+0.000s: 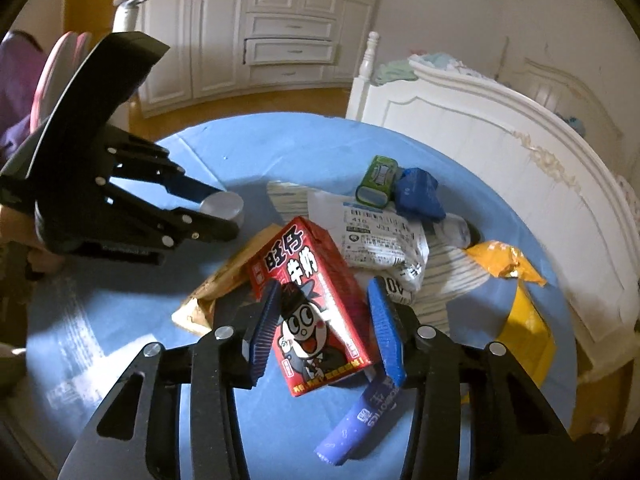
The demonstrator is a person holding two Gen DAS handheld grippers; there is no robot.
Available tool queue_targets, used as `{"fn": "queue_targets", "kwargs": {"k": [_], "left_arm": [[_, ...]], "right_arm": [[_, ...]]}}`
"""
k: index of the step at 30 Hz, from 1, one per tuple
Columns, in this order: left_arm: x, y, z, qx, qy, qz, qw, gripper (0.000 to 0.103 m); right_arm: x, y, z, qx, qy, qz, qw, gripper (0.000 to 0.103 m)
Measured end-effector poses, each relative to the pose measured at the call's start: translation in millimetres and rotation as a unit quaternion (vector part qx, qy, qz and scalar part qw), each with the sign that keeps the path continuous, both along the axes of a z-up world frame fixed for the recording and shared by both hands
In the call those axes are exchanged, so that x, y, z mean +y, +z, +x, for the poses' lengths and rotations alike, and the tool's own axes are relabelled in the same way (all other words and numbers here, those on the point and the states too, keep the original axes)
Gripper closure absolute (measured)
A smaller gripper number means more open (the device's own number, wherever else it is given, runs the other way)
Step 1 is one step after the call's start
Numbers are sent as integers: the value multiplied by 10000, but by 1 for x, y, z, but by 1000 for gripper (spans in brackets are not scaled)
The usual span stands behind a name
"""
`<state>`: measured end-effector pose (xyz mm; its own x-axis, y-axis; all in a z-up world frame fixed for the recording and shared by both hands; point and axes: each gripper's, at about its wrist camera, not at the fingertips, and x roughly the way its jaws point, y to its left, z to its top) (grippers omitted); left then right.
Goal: Collect trash
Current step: 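Grasp the red drink box with the right gripper while the left grasps the white cap, then carry the red box and white cap over the bin and open both grippers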
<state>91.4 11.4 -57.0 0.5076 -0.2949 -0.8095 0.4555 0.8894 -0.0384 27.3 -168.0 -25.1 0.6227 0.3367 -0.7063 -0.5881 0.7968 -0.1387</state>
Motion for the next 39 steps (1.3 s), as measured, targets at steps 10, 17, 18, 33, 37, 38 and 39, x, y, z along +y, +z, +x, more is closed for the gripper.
{"fn": "queue_targets", "kwargs": {"k": [10,17,18,33,37,38,39], "left_arm": [[25,16,-25,-219,241,-290,9990,68],[59,29,-45,-398,569,-653,9955,68],[62,31,-46,-417,604,-693,9949,68],[182,28,-82,-603,1901,-1191,9726,68],[216,26,-96,-636,2259,-1163,9651,68],[224,25,-99,-653,2353,-1134,9631,68],[231,24,-103,-669,2444,-1105,9610,68]], "right_arm": [[24,-26,2,-5,391,-899,9952,64],[20,1,-2,329,337,261,9985,70],[18,7,-1,455,345,520,9970,70],[131,52,0,1599,981,1899,9637,70],[179,54,-1,1737,1200,1864,9595,70],[194,55,-1,1776,1261,1830,9587,70],[203,54,0,1800,1299,1802,9583,70]]}}
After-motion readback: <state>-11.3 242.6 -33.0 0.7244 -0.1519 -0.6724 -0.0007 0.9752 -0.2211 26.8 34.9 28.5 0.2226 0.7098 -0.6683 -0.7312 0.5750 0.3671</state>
